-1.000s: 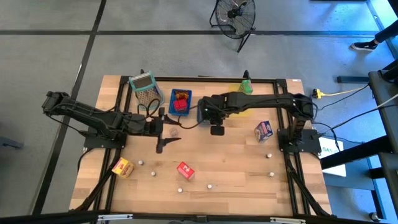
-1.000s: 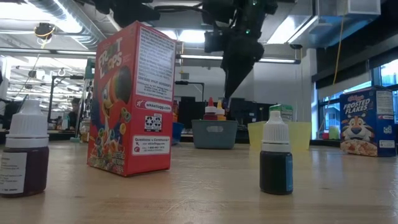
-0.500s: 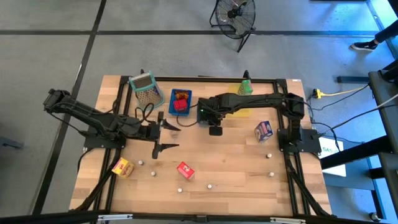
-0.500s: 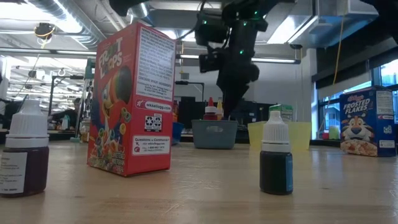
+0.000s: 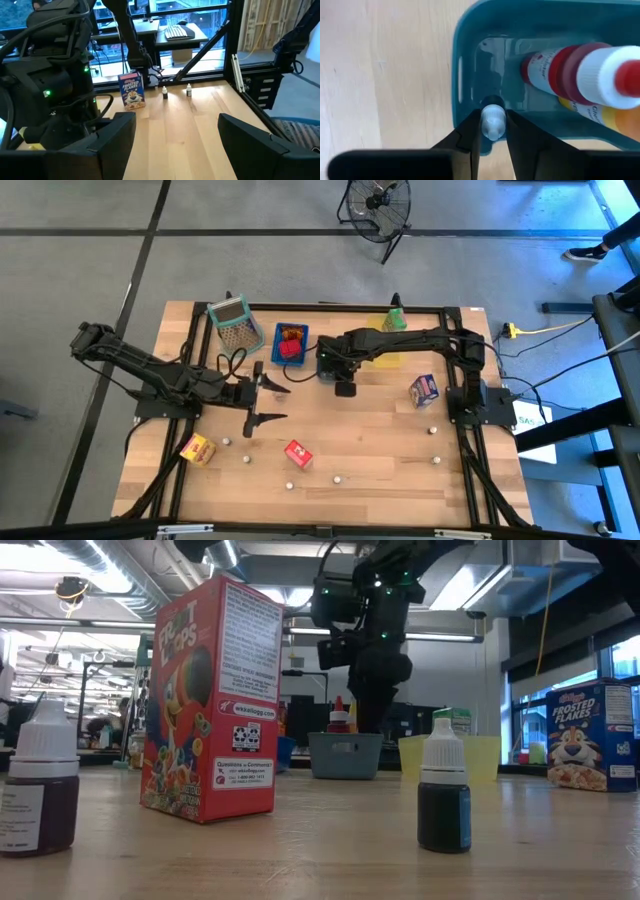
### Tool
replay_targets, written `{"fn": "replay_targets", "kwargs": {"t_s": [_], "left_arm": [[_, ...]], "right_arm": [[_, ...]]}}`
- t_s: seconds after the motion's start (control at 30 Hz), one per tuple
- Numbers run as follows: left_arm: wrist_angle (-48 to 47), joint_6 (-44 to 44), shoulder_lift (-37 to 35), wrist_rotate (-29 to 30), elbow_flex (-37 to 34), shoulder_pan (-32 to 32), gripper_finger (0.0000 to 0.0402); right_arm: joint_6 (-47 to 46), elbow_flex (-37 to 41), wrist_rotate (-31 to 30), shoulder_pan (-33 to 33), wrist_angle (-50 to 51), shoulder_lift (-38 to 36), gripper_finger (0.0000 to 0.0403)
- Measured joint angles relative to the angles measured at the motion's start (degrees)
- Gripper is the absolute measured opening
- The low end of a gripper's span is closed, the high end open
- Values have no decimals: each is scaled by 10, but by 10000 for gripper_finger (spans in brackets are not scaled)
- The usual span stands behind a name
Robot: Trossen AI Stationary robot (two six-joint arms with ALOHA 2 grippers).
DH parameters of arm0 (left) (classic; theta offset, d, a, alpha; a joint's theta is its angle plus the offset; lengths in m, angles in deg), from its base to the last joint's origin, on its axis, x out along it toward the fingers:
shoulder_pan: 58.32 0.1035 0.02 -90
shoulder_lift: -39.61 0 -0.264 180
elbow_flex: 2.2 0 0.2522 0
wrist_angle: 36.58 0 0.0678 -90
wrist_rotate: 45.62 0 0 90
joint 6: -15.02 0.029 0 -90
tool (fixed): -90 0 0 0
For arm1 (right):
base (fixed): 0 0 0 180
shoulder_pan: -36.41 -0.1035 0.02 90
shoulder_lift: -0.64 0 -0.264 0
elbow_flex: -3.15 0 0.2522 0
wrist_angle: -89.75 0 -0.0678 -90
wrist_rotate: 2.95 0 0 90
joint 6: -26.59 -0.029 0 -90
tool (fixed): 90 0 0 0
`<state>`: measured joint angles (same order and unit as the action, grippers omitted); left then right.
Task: Pick & Place Kitchen Items
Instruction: Put the small black food coloring bottle into the dark green bin
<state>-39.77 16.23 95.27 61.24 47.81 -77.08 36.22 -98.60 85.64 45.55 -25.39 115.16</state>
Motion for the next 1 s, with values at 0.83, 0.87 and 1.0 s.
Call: {"fn": "replay_targets", "kwargs": {"t_s": [0.83, 0.87, 1.0], "left_arm": [[0, 14, 0, 0, 0, 0, 278], [0, 14, 0, 0, 0, 0, 278], [0, 14, 0, 0, 0, 0, 278]], "right_arm": [[-255, 0, 7, 10, -12, 18, 80], [-266, 0, 7, 10, -12, 18, 80], [-299, 0, 7, 11, -12, 18, 80]]}}
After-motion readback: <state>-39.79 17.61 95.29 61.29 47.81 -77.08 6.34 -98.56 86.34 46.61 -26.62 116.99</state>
